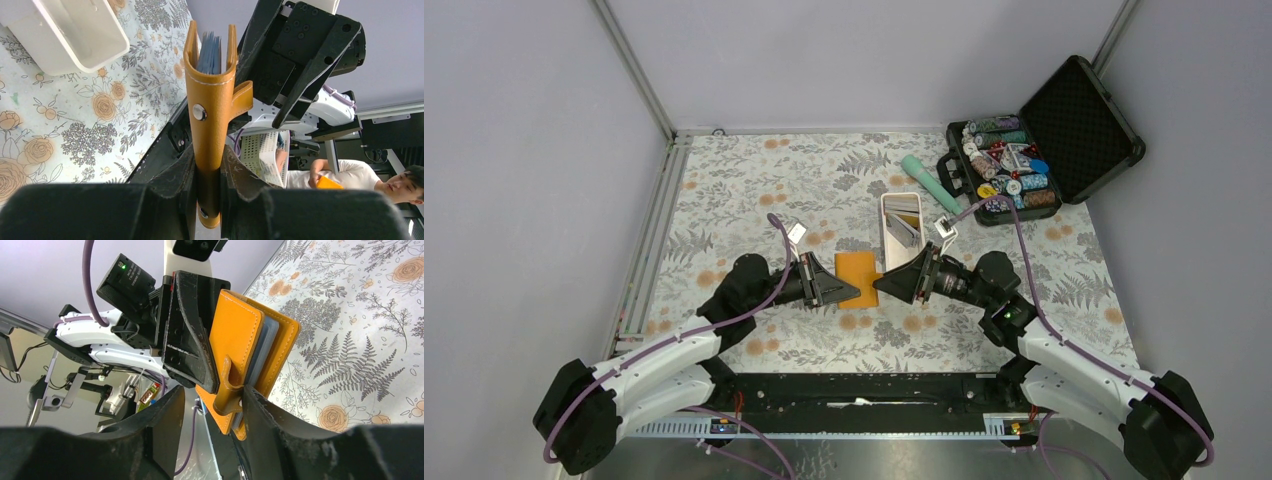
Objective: Put the credit cards into the card holder
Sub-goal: Close the card holder at the center of the board.
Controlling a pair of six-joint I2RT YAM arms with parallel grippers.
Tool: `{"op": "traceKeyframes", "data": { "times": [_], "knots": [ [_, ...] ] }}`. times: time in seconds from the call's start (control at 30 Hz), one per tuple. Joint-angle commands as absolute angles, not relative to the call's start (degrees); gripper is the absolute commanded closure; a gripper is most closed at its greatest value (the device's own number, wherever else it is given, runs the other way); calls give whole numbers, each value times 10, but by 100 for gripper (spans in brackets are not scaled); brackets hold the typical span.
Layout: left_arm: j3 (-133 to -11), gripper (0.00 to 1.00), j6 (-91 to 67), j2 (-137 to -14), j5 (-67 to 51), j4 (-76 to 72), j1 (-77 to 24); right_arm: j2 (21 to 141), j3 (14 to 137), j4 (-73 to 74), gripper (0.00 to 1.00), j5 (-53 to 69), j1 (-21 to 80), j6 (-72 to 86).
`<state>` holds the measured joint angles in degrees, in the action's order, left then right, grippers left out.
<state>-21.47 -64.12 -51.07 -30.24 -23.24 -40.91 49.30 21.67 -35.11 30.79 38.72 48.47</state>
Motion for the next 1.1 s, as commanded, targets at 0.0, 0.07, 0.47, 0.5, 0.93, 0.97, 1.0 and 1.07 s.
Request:
{"op": "traceKeyframes", "data": {
  "times": [0.0,0.07,0.47,0.5,0.93,0.97,1.0,1.07],
  "knots": [
    [-218,100,-642,-504,-308,-272,-407,492,229,-400,49,336,389,496],
    [-218,100,-640,-506,-308,-270,-407,488,229,-398,52,333,389,493],
    [-219,100,-640,-499,-307,-259,-407,479,224,-373,67,320,389,465],
    [-219,100,-639,-499,-306,-257,-407,476,223,-367,70,310,389,461],
    [-252,100,-617,-487,-272,-146,-407,496,295,-202,98,234,407,307],
    [-257,100,-617,-487,-268,-134,-407,500,304,-185,99,217,418,289],
    [-261,100,-617,-488,-266,-125,-407,505,315,-169,99,199,432,271],
    [-266,100,-623,-488,-258,-114,-407,526,339,-139,100,160,470,233]
  ]
}}
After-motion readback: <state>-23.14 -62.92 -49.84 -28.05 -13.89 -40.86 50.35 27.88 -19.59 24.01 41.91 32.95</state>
